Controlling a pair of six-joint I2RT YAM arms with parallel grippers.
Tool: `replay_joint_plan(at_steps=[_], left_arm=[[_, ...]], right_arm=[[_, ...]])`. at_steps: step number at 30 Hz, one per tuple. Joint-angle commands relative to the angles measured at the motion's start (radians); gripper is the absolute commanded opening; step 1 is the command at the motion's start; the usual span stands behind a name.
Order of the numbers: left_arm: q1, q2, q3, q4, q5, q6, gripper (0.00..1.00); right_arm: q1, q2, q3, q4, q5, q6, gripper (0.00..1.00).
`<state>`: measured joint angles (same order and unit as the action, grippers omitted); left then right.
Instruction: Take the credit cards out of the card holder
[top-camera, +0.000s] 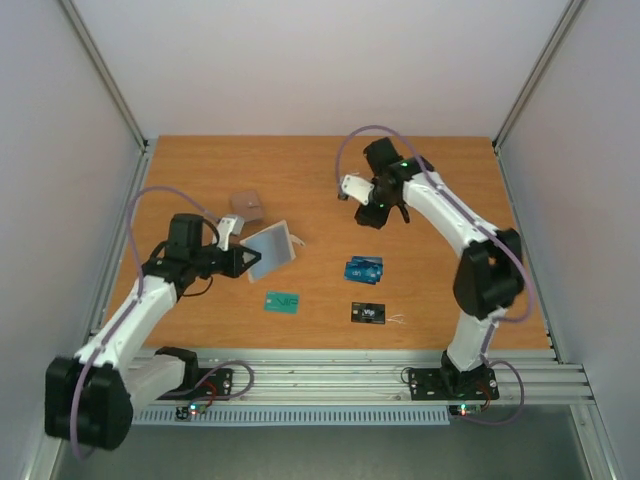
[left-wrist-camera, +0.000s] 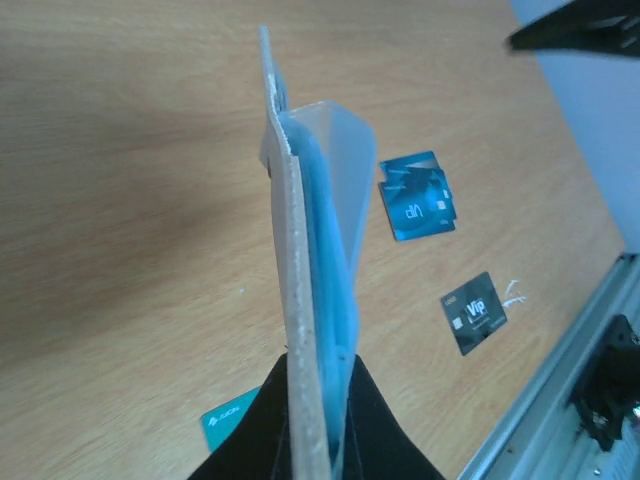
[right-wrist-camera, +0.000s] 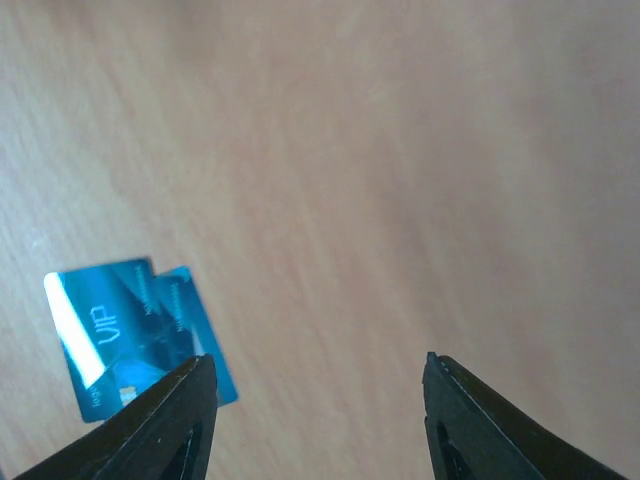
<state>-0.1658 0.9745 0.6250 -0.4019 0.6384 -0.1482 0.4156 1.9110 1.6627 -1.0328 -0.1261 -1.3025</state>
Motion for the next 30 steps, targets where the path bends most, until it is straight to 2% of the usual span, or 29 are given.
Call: replay_joint_plan(at_steps=[1, 5, 9, 11, 12, 13, 14, 17, 18, 20, 22, 23, 24, 25, 27, 30], left_arm=[[-0.032, 0.171, 0.123, 0.056, 0.155, 0.053, 0.0], [-0.086, 0.32, 0.228, -0.039, 0.11, 0.204, 0.0], [-0.098, 0.485, 0.286, 0.102, 0.233, 0.097, 0.0], [-0.107, 0.546, 0.324, 0.115, 0.226, 0.069, 0.01], [-0.107, 0.576, 0.337, 0.11, 0.205, 0.067, 0.07], [-0.108, 0.608, 0.348, 0.095, 0.173, 0.071, 0.18], [-0.108, 0.642, 0.365, 0.07, 0.145, 0.079, 0.35], [-0.108, 0.734, 0.441, -0.015, -0.034, 0.084, 0.94], [-0.107, 0.752, 0.467, -0.045, -0.131, 0.068, 0.99], [-0.106, 0.751, 0.495, -0.073, -0.344, 0.052, 0.99], [-0.102, 0.702, 0.478, -0.036, -0.471, 0.053, 0.99], [-0.101, 0.666, 0.463, -0.019, -0.49, 0.07, 0.99], [-0.1, 0.629, 0.445, -0.008, -0.491, 0.082, 0.99], [-0.099, 0.588, 0.427, -0.004, -0.481, 0.097, 0.99], [-0.097, 0.506, 0.387, 0.007, -0.478, 0.101, 0.99], [-0.063, 0.371, 0.305, 0.04, -0.51, 0.021, 0.99]], right_arm=[[-0.039, -0.195, -0.112, 0.251, -0.05, 0.127, 0.58], [-0.091, -0.33, -0.215, 0.337, -0.119, 0.227, 0.58], [-0.158, -0.417, -0.296, 0.401, -0.205, 0.324, 0.59], [-0.183, -0.441, -0.319, 0.413, -0.213, 0.361, 0.59], [-0.2, -0.448, -0.322, 0.412, -0.213, 0.377, 0.59], [-0.211, -0.455, -0.324, 0.41, -0.219, 0.391, 0.59], [-0.224, -0.461, -0.325, 0.411, -0.228, 0.407, 0.59], [-0.252, -0.475, -0.324, 0.419, -0.262, 0.441, 0.59], [-0.258, -0.479, -0.32, 0.422, -0.263, 0.452, 0.6], [-0.276, -0.489, -0.317, 0.441, -0.269, 0.494, 0.61], [-0.302, -0.506, -0.324, 0.478, -0.282, 0.555, 0.68], [-0.32, -0.518, -0.334, 0.502, -0.302, 0.586, 0.74], [-0.339, -0.53, -0.347, 0.527, -0.322, 0.624, 0.9], [-0.356, -0.543, -0.362, 0.552, -0.335, 0.659, 0.97], [-0.394, -0.575, -0.407, 0.601, -0.36, 0.732, 0.98], [-0.459, -0.644, -0.501, 0.7, -0.382, 0.84, 0.98]])
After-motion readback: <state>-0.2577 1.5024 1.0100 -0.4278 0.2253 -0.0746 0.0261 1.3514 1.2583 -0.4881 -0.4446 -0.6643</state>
